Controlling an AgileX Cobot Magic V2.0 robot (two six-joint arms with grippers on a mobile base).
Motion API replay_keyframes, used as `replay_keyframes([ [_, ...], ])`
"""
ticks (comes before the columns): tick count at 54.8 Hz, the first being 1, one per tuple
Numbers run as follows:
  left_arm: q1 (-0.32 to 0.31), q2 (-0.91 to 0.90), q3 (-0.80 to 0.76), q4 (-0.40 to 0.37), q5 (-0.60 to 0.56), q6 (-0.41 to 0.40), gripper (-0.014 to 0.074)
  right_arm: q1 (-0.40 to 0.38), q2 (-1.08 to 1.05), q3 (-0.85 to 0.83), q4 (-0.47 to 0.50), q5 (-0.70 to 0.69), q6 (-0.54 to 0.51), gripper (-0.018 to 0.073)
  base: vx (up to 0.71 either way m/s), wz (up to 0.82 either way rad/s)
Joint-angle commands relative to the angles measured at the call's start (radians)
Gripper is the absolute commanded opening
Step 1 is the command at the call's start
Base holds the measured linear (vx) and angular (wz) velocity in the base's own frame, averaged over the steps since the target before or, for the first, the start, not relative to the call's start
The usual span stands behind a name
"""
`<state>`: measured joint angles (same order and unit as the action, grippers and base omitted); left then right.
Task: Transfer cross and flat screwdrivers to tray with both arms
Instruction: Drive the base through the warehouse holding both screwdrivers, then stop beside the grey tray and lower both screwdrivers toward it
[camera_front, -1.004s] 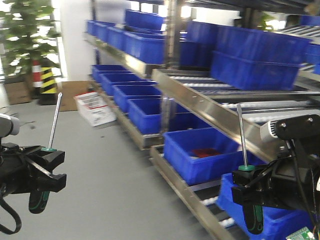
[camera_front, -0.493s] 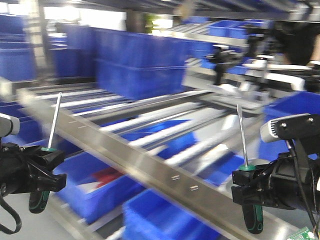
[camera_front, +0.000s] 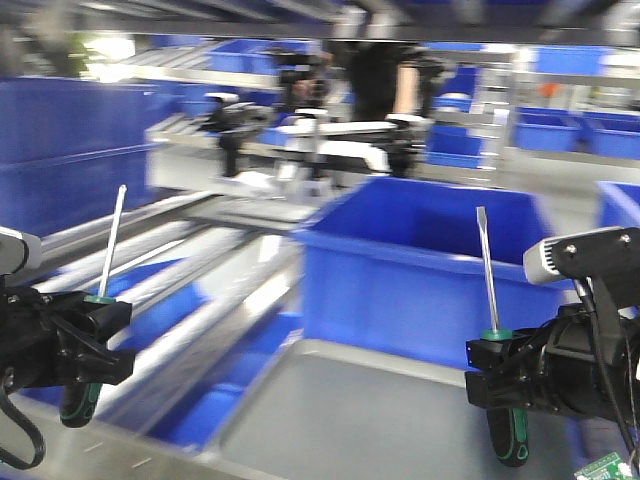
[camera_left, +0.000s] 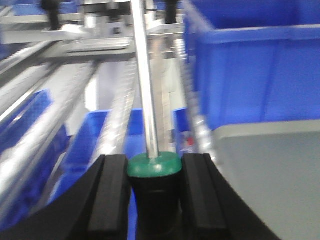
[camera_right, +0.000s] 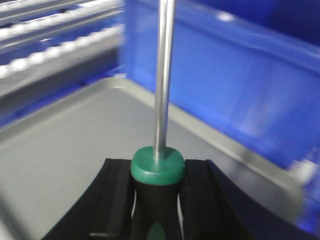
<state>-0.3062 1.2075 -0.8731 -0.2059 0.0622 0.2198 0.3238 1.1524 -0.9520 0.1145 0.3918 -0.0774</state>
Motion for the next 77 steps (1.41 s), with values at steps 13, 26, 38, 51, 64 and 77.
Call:
replay_keyframes([
  [13,-0.004,-0.027,-0.032,-0.01,-0.094,-0.007,0.0,-0.003,-0.023,-0.034,0.0,-0.084,-0.004,-0.0008,0.11,-0.44],
  [26,-0.004,-0.027,-0.032,-0.01,-0.094,-0.007,0.0,-0.003,-0.023,-0.034,0.0,-0.084,-0.004,-0.0008,0.05,-0.2],
  [38,-0.004,-0.027,-0.032,-0.01,-0.094,-0.007,0.0,-0.003,-0.023,-0.034,0.0,-0.084,-0.004,-0.0008,0.01,-0.02],
  [51,-0.004,-0.027,-0.032,-0.01,-0.096,-0.007,0.0,-0.003,-0.023,-0.034,0.0,-0.084,-0.004,-0.0008,0.0,0.0],
  [64,-0.004,-0.027,-0.032,-0.01,-0.096,-0.007,0.0,-0.003,-0.023,-0.034,0.001,-0.087,-0.004,-0.0008,0.0,0.0],
  [77,-0.004,-0.027,-0.032,-0.01,-0.095,-0.007,0.0,-0.003,-0.023,-0.034,0.001,-0.094,-0.004,-0.0008,0.0,0.0],
])
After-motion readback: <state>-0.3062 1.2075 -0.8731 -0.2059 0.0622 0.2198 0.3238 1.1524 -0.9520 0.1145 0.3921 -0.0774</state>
